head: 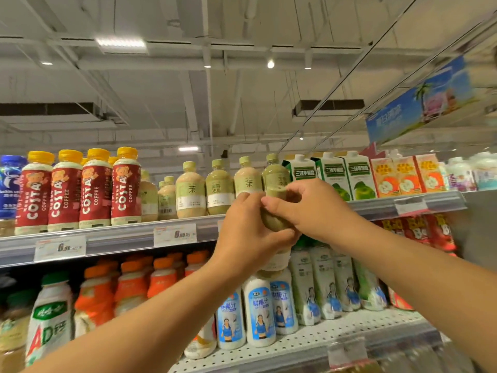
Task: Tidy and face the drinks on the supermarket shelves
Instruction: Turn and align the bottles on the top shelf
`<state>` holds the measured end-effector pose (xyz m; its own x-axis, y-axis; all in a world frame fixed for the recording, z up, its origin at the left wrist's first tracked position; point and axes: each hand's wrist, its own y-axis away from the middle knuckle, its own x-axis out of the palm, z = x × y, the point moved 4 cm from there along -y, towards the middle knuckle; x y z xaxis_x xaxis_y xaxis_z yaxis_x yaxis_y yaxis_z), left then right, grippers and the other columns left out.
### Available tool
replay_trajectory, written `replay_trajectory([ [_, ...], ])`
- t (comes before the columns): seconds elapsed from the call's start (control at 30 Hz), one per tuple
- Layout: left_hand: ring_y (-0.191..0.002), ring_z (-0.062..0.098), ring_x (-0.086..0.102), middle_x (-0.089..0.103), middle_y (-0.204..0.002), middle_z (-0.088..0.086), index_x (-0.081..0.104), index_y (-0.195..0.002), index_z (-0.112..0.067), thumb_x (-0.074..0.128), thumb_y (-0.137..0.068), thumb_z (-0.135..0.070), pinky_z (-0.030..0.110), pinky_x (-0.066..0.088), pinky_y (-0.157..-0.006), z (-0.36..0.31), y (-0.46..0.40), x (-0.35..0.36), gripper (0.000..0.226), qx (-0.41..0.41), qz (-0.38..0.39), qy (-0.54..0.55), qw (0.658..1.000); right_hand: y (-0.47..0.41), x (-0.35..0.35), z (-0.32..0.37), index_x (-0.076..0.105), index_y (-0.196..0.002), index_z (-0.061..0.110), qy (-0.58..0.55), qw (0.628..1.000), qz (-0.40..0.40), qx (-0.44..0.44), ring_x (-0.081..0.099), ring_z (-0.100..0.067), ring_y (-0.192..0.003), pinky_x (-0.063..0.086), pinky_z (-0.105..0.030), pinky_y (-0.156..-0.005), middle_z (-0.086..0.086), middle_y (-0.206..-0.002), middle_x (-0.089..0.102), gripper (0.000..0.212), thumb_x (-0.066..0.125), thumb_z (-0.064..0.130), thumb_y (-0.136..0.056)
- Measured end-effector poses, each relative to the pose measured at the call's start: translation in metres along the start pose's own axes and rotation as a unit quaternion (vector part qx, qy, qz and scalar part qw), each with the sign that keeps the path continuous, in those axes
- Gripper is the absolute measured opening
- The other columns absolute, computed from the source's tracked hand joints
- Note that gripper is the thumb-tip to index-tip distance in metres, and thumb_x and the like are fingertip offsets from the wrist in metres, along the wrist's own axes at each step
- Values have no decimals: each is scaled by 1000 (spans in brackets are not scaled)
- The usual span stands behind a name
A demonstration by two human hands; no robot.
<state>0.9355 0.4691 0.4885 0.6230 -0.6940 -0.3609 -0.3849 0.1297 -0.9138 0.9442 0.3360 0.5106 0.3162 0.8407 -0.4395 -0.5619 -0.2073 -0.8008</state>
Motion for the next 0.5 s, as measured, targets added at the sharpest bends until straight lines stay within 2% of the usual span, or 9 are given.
replay_trajectory([
  [0.07,-90,-3,53,54,-99,-16,55,-105,-34,78,-58,-55,15,47,-73,-3,0,11,57,-11,24,19,999,-2,-7,-10,72,-85,21,21,1000,-3,-4,68,-15,-75,58,-45,-73,3,-78,72,37,64,57,-83],
  [0.17,-103,-1,56,55,-116,-17,46,-130,-33,84,-55,-56,22,54,-83,1,-10,18,87,-47,170,115,978,-7,-19,-29,71,-79,19,51,999,-16,-8,67,-18,-68,57,-47,-68,0,-71,70,39,62,56,-83],
  [0.23,-103,-1,57,55,-120,-15,44,-136,-32,77,-56,-60,22,55,-83,9,-25,12,91,-61,219,143,963,-11,-27,-43,71,-77,16,35,999,-11,2,68,-22,-67,58,-49,-65,-3,-70,70,43,62,58,-81],
  [0.3,-98,1,59,57,-119,-12,49,-134,-26,67,-68,-62,17,54,-76,19,-51,5,77,-51,177,63,981,-17,-34,-57,72,-80,14,24,1000,1,11,69,-23,-70,59,-50,-64,-5,-73,71,48,62,61,-77],
  [0.37,-100,8,57,58,-120,-5,52,-132,-21,62,-87,-46,20,50,-79,33,-87,2,52,-31,95,-86,991,-24,-39,-67,72,-84,15,10,1000,8,18,70,-22,-72,60,-48,-63,-4,-76,72,52,61,65,-72],
  [0.43,-112,19,53,54,-129,3,51,-134,-18,58,-94,-31,33,48,-90,45,-122,2,43,-35,26,-211,976,-31,-42,-75,72,-84,15,13,1000,11,10,70,-22,-72,60,-48,-63,-4,-77,71,57,59,68,-68],
  [0.5,-124,28,42,46,-137,8,47,-136,-17,57,-93,-33,43,40,-100,57,-150,5,47,-48,10,-315,948,-36,-45,-83,72,-85,15,8,1000,12,4,70,-21,-71,61,-47,-62,-4,-77,71,59,58,69,-67],
])
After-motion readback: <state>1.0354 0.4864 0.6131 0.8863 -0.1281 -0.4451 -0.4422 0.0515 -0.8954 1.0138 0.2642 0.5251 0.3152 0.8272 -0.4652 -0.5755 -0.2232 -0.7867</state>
